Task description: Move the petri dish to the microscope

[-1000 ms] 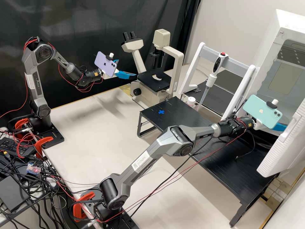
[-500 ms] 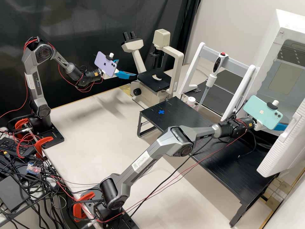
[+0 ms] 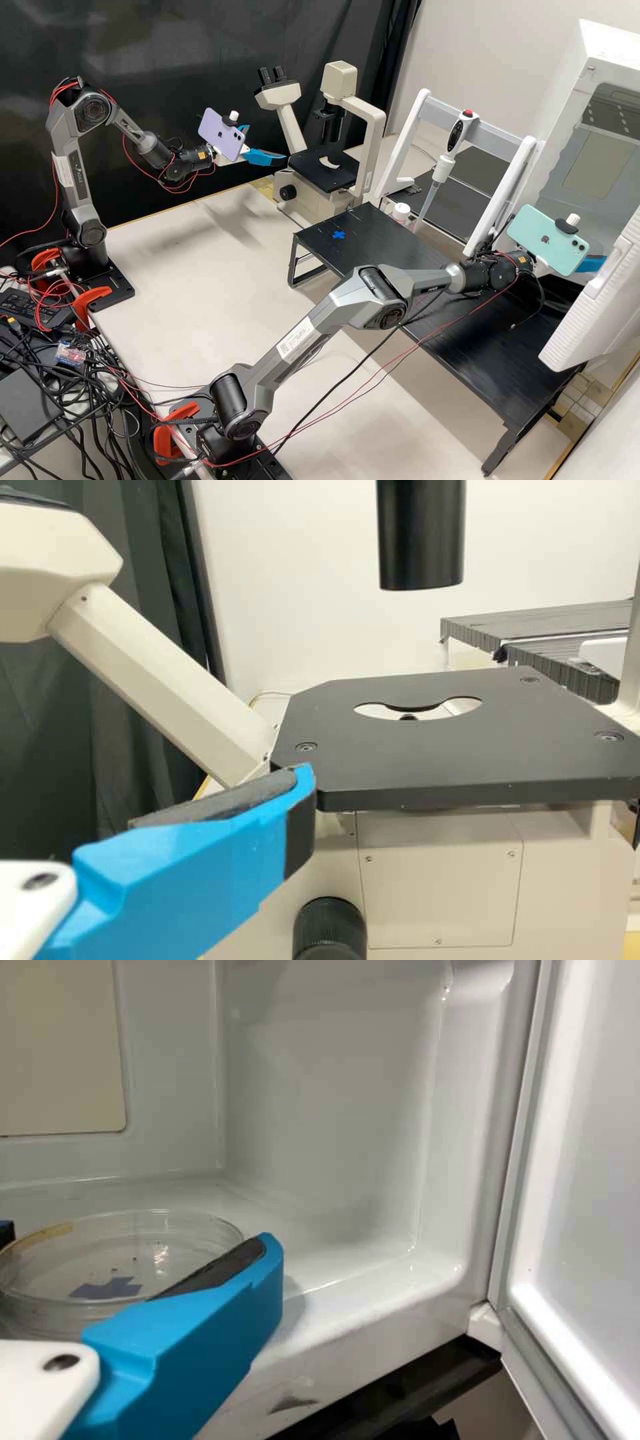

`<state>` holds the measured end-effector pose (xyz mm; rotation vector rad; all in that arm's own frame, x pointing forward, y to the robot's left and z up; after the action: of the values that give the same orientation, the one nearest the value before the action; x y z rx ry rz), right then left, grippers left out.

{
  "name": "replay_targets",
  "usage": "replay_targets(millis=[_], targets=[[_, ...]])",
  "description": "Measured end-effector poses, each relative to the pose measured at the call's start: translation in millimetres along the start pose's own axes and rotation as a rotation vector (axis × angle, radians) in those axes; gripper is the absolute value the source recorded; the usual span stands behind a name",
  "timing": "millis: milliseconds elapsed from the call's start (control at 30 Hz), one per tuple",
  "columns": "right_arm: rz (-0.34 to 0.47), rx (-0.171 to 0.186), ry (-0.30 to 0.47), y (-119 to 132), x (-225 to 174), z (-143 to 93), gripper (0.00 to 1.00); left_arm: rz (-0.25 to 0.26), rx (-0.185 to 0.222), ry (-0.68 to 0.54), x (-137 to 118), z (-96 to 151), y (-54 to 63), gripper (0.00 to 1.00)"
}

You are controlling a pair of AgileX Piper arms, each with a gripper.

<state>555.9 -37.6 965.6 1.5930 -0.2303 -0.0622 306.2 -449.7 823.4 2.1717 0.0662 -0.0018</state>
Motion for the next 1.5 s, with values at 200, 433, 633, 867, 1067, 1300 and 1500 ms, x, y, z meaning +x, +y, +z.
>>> replay_targets(millis=[200, 433, 633, 867, 1067, 1300, 1500], targets=[[-0.009, 0.006, 0.009, -0.9, -3.5, 3.4, 0.00, 0.000, 0.000, 0.000, 0.0, 0.0, 0.0, 1.00], [-0.006, 0.031, 0.019, 3.0, -17.9, 7.9, 0.00, 0.000, 0.000, 0.000, 0.0, 0.0, 0.0, 1.00], [0.037, 0.031, 0.021, 12.5, -40.8, 17.2, 0.00, 0.000, 0.000, 0.000, 0.0, 0.0, 0.0, 1.00], [0.106, 0.068, 0.028, 23.6, -87.1, 24.3, 0.00, 0.000, 0.000, 0.000, 0.0, 0.0, 0.0, 1.00], [0.134, 0.076, 0.037, 26.2, -129.5, 28.4, 0.00, 0.000, 0.000, 0.000, 0.0, 0.0, 0.0, 1.00], [0.203, 0.084, 0.127, 28.0, -185.4, 19.3, 0.00, 0.000, 0.000, 0.000, 0.0, 0.0, 0.0, 1.00], [0.235, 0.077, 0.234, 20.1, -234.0, 4.9, 0.00, 0.000, 0.000, 0.000, 0.0, 0.0, 0.0, 1.00]])
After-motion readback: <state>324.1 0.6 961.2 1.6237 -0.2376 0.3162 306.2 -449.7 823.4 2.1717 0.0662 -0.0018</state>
